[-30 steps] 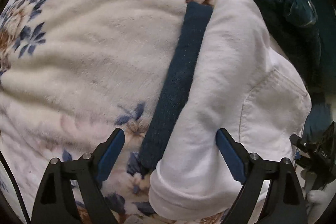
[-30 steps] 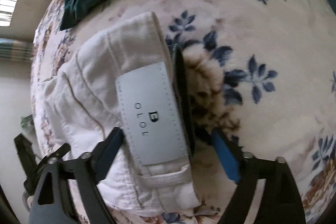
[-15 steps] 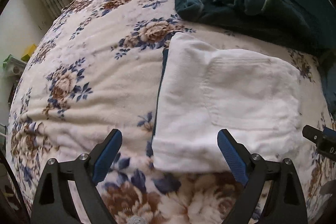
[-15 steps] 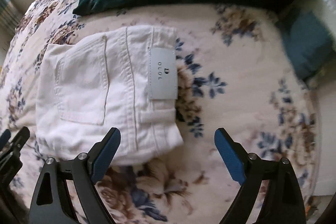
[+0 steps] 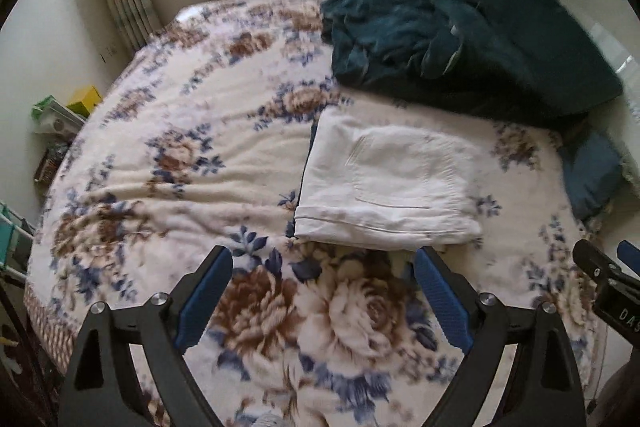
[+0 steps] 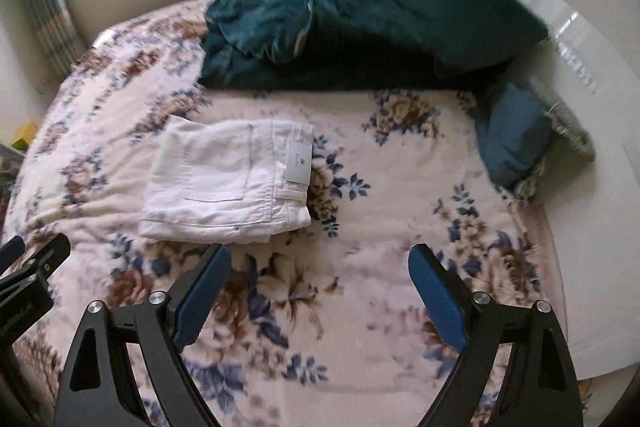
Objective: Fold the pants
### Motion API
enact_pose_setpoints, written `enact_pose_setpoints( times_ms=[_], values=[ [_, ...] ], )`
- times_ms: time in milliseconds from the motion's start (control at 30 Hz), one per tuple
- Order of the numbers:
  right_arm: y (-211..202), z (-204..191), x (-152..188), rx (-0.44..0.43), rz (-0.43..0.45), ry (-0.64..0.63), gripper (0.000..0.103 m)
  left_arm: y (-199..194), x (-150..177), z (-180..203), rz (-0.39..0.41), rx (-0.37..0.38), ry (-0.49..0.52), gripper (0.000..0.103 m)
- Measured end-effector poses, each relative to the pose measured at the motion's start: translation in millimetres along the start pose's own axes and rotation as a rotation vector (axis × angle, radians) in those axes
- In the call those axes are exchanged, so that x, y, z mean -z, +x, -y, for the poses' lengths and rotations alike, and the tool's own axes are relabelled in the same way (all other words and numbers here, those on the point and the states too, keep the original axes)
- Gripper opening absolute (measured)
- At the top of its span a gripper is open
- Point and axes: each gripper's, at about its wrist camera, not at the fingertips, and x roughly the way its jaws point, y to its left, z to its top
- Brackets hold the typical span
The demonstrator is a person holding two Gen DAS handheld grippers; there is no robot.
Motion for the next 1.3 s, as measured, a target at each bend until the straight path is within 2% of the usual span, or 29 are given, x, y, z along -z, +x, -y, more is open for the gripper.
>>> enact_pose_setpoints(
  times_ms=[200, 367, 667, 933, 1100, 1167, 1300],
  values=[
    [-124, 17, 22, -0.025, 0.07, -0.017, 0.093, -111, 19, 4, 0.081, -0.009, 0.013, 0.093],
    [-223, 27, 45, -0.038, 0.152, -0.042, 0.093, -196, 40, 5, 0.118, -0.004, 0.022, 0.093],
    [-374, 35, 84, -0.06, 0.24, -0.065, 0.093, -308, 66, -2, 0.177, 0.007, 0.028, 0.093],
    [-458, 26, 111, -0.086, 0.281, -0.052, 0.093, -372, 84, -21, 0.251, -0.007, 0.032, 0.093],
    [-482, 25, 118, -0.098, 0.29, -0.041, 0.096, -391, 88, -29, 0.265, 0.015, 0.009, 0.093],
    [-486, 28, 118, -0.093, 0.301, -0.035, 0.097, -395, 88, -31, 0.282, 0.0, 0.016, 0.103],
    [-484, 29, 114, -0.091, 0.312, -0.037, 0.098, -391, 82, -34, 0.294, 0.002, 0.011, 0.103]
  ],
)
